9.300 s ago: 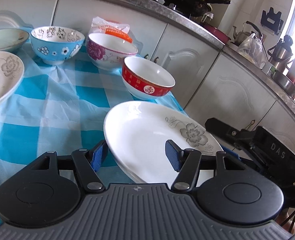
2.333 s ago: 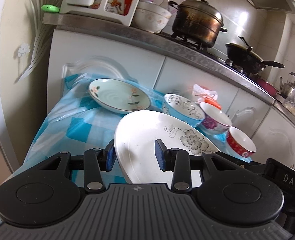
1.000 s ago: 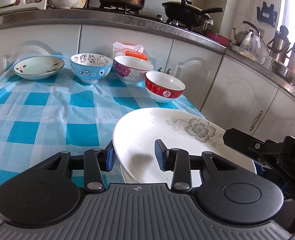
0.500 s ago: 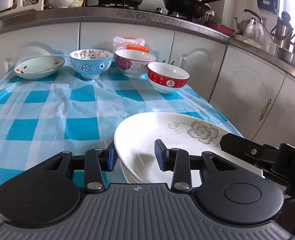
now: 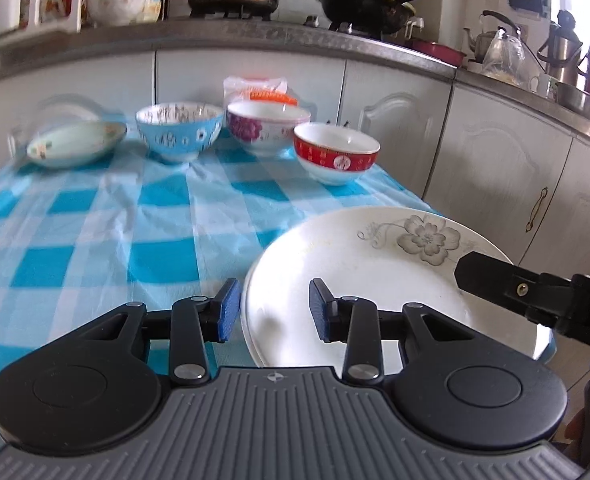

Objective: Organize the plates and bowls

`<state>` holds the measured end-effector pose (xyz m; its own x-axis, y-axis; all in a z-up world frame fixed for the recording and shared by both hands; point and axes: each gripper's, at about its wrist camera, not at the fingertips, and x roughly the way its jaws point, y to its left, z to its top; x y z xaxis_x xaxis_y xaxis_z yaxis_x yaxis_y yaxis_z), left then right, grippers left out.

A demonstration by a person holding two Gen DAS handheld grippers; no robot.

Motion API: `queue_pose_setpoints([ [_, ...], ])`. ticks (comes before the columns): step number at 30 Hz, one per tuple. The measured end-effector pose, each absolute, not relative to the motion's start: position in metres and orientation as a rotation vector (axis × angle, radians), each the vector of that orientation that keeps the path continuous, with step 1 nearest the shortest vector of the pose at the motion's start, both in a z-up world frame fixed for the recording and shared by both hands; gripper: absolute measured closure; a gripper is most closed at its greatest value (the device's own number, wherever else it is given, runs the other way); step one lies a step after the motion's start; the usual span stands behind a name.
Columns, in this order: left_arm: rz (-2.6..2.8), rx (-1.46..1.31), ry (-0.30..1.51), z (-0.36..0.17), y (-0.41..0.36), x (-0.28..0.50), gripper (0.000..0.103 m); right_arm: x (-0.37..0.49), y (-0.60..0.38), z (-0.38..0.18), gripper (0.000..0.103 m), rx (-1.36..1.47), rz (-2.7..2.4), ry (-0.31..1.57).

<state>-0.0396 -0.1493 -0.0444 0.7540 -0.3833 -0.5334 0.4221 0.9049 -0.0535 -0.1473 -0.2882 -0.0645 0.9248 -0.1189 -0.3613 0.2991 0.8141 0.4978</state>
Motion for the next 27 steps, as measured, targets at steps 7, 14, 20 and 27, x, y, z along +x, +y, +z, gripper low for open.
queue_pose_setpoints([
  [7,-0.427,0.051,0.59,-0.044,-0.144,-0.035,0.058,-0.148,-0.299,-0.073,0.013,0.612,-0.252,0.343],
  [14,-0.394,0.034,0.592,-0.034,-0.132,-0.035,0.04,-0.158,-0.314,-0.079,0.007,0.654,-0.316,0.331],
  [20,-0.321,0.039,0.566,-0.024,-0.116,-0.035,0.006,-0.167,-0.318,-0.077,0.002,0.641,-0.373,0.309],
  [27,-0.241,-0.027,0.606,-0.02,-0.099,-0.018,0.0,-0.17,-0.314,-0.071,0.001,0.588,-0.418,0.307],
])
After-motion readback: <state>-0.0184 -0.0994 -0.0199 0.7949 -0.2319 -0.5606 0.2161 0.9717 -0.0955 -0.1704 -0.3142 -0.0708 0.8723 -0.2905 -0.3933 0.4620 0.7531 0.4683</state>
